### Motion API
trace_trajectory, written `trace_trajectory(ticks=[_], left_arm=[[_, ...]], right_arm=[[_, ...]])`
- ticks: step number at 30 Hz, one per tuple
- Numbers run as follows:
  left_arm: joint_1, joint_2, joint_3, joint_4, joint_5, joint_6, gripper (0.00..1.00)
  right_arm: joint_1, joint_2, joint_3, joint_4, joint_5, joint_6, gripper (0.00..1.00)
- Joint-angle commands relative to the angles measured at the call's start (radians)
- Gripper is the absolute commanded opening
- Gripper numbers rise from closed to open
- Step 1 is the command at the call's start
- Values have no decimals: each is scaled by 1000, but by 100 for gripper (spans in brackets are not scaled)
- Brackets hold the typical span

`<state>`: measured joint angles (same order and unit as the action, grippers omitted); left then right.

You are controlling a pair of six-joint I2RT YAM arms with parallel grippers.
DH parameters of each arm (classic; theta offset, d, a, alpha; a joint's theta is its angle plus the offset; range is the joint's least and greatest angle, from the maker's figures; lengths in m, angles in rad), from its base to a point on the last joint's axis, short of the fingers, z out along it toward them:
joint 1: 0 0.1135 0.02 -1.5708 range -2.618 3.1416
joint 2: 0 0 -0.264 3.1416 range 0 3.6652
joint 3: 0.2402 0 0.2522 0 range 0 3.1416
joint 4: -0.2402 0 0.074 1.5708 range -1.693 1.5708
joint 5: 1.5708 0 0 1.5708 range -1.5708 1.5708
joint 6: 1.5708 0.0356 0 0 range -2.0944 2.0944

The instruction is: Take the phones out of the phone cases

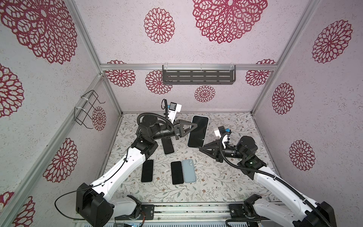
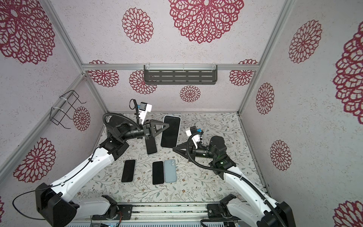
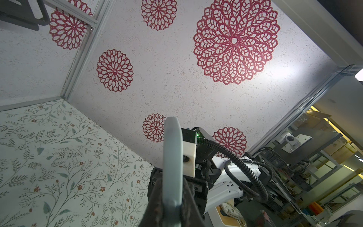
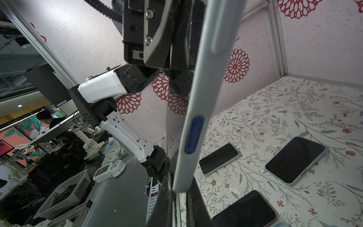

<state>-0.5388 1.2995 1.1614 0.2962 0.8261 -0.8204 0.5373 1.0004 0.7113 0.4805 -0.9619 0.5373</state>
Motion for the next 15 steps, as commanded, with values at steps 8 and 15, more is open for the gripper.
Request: trace_trajectory(ticks=[8,15], left_arm=[[-22,50,-14,202,-3,-204,0],[-52,96,-20,215,-33,-337,0]], right_arm=[[10,-72,47,-24,178,-402,0],[11,-101,15,-5,358,-642,0]])
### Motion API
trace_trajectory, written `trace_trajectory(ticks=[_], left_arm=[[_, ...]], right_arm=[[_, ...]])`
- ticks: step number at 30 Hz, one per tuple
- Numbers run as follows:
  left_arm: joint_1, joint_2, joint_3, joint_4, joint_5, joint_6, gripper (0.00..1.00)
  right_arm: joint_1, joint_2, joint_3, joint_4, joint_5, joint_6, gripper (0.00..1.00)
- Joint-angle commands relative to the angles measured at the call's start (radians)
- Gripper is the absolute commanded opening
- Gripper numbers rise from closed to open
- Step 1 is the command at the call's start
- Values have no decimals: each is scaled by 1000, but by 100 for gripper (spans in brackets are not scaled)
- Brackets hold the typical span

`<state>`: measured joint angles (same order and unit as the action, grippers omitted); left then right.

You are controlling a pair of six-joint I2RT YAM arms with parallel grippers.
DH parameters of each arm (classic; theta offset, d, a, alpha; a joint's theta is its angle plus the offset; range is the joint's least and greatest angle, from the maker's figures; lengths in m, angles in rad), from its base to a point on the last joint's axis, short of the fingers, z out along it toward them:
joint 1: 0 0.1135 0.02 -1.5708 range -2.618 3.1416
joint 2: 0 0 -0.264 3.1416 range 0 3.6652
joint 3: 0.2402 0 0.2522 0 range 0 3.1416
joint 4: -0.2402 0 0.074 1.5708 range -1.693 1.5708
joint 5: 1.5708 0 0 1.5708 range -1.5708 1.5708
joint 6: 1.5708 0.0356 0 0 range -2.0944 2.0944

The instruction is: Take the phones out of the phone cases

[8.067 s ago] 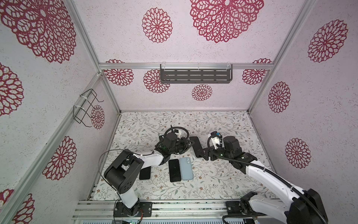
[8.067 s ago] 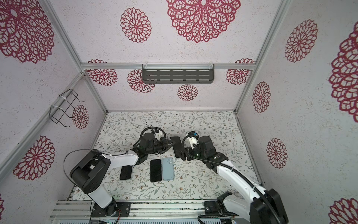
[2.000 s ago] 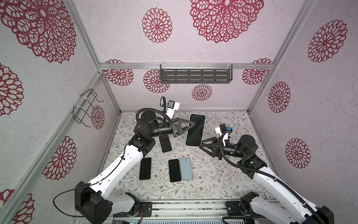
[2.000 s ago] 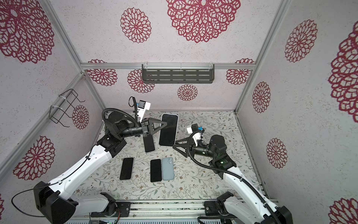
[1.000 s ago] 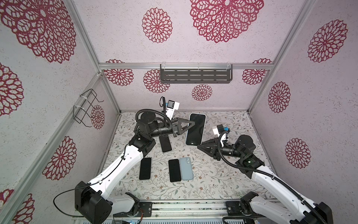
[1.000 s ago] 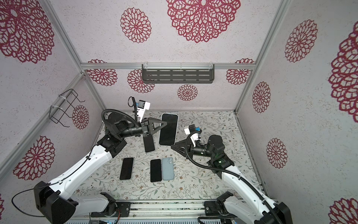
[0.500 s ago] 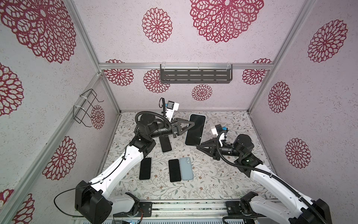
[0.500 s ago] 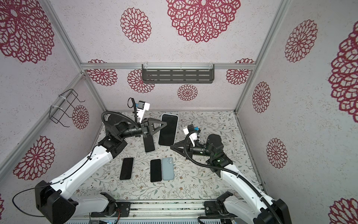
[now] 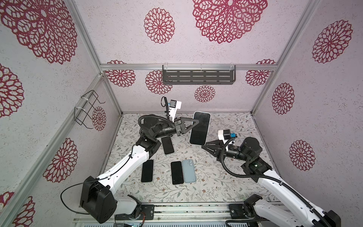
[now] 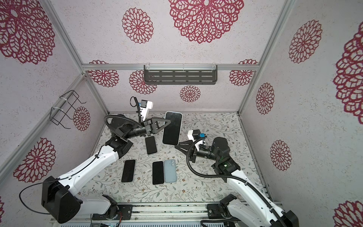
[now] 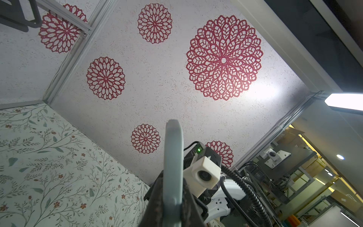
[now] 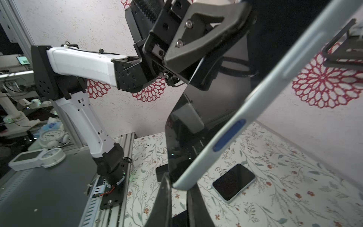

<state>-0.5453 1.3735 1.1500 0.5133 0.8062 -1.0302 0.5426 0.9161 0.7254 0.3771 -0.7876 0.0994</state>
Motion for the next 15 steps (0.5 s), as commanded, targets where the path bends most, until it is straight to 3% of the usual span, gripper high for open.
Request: trace_trajectory(ticks=[1,9,10,15], left_arm=[[-46,25,-10,5,-22,-147,0],[-46,48,-17,113,-43,-271,0],[-43,41,-23,118,-49,-265,0],[-24,3,-70,179,-133,-269,0]], right_arm=[[5,-21,-19,119,195,-207,0],[11,-151,-198,196,337,-141,0],[11,-177,-225,198,338,-119,4],[11,-293,-335,239,399,138,56]])
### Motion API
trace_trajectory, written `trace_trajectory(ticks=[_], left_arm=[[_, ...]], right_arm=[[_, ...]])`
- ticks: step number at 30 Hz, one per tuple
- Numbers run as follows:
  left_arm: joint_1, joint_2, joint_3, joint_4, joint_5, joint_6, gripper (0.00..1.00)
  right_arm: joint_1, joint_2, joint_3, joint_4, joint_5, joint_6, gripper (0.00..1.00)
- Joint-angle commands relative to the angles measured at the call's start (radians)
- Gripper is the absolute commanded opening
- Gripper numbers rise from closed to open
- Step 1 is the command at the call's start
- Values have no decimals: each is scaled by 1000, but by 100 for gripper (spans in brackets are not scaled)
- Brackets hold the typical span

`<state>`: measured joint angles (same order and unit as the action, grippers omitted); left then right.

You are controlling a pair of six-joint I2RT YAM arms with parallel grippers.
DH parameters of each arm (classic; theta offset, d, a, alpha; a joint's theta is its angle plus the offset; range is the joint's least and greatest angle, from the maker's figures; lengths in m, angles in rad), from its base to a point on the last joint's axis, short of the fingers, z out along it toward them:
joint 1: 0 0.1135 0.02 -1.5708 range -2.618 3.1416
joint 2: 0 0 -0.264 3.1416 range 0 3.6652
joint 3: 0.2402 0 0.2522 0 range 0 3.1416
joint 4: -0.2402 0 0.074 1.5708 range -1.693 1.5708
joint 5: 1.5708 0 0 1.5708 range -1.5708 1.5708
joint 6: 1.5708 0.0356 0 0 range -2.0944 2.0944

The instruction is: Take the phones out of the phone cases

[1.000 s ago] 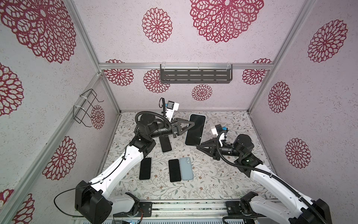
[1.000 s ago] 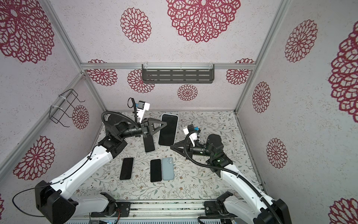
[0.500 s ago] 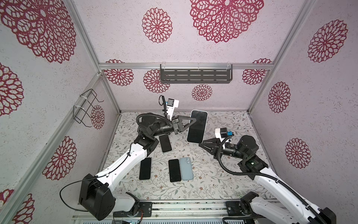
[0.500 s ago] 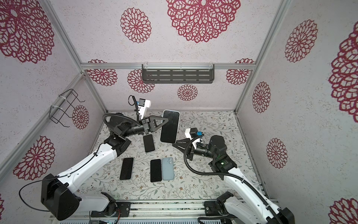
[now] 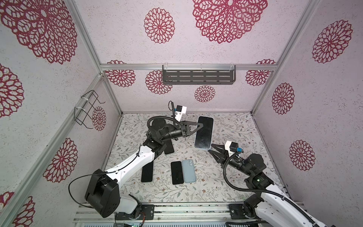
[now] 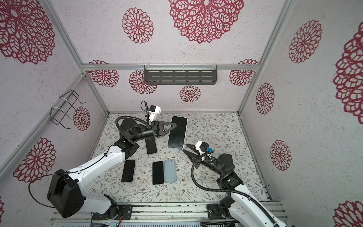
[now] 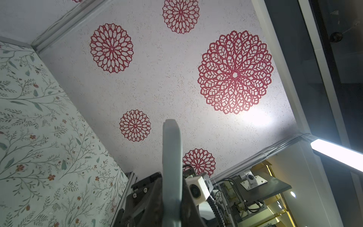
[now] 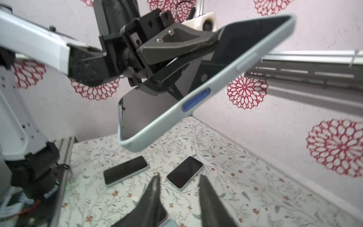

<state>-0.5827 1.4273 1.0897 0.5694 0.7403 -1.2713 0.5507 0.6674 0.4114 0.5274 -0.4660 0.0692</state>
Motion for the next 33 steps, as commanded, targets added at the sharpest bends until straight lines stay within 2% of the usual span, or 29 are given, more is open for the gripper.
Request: trace_trajectory(ticks=[1,3,5,9,15,21,25,33], left_arm=[[13,-53,-18,138,-92,-35,0],[14,-46,-27,172,-128,-65,0],[8,-38,-28,206,-144,-94,0],[-8,-36,-13,178,-127,-77,0],[-7,-73,-19,62,-114,25,0],[-9,-113,1,-65,-109,157,0],[-10,-121,-2,-67,-104,170,0],[-10,-130,-2,-62,-97,175,0]], right_arm=[[3,-54,-28,96,96,228,60],[3,-58,-25,106,142,376,66],[3,-42,2,96,161,490,68],[3,25,77,131,55,638,68],[3,66,131,142,-80,650,65],[3,122,182,118,-192,641,56],[3,141,191,112,-213,638,49],[3,150,180,107,-220,642,45]])
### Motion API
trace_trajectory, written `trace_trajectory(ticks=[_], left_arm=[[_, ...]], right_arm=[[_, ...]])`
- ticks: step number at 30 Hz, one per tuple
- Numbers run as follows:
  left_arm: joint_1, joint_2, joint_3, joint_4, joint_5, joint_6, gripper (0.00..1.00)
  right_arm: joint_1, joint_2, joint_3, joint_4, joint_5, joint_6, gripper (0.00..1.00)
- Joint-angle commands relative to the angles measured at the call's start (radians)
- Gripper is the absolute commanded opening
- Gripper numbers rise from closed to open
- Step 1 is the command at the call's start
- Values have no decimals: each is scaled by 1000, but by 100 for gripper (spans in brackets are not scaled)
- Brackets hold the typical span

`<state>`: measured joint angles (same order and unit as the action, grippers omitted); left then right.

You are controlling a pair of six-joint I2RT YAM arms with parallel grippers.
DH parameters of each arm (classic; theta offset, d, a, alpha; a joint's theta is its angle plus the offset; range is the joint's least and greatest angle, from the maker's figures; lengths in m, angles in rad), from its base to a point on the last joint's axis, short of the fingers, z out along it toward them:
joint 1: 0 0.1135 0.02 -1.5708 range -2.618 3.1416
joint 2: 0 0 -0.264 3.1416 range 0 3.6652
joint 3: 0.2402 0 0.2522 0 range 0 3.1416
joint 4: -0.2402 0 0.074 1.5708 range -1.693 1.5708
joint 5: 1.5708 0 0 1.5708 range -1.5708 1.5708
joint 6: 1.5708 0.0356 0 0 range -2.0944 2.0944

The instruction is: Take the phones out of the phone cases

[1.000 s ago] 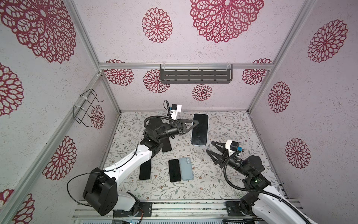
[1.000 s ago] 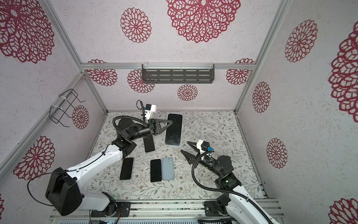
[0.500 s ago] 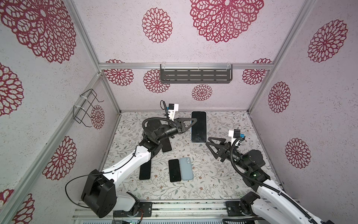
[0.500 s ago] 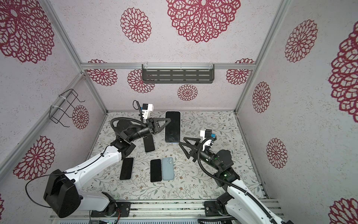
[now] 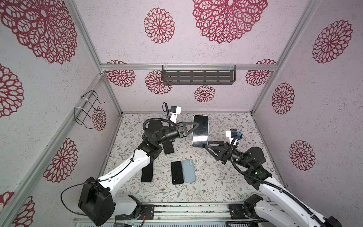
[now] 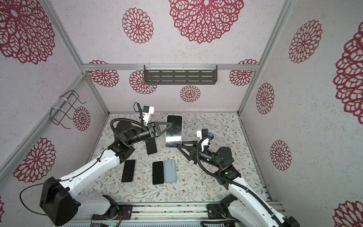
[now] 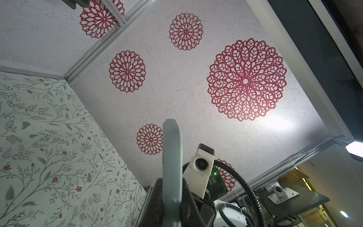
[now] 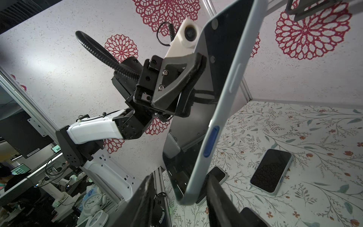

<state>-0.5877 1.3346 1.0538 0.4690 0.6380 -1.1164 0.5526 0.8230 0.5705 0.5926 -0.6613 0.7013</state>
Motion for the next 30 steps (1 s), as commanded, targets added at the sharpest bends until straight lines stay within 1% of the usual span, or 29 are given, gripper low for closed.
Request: trace_trajectory(ticks=[1,5,8,14,18,20,24,26,28,30], left_arm=[[-4,-37,33,39,5,20,0],[-4,-35,30,36,6,23,0],[-4,-36,31,34,3,24,0],[-4,-35,35,30,2,27,0],[-4,-34,40,26,3,31,0],[-5,-32,43,23,7,33,0],[-4,-29,41,12,-3,33,0],[-3,-26,45,17,-7,24,0],[-2,-18,61,11,-14,3,0],[0,0,90,-9,-20,-24,0]], right_arm=[[1,-4,23,45,-31,12,44],[1,4,30,52,-52,12,35],[2,14,26,58,-80,15,32],[1,13,21,72,-93,20,21],[2,18,22,97,-110,26,8],[1,19,23,103,-116,20,0],[1,40,16,127,-168,6,0],[1,51,9,132,-197,-26,0],[1,53,9,116,-234,-91,0],[3,48,-2,106,-269,-190,0]])
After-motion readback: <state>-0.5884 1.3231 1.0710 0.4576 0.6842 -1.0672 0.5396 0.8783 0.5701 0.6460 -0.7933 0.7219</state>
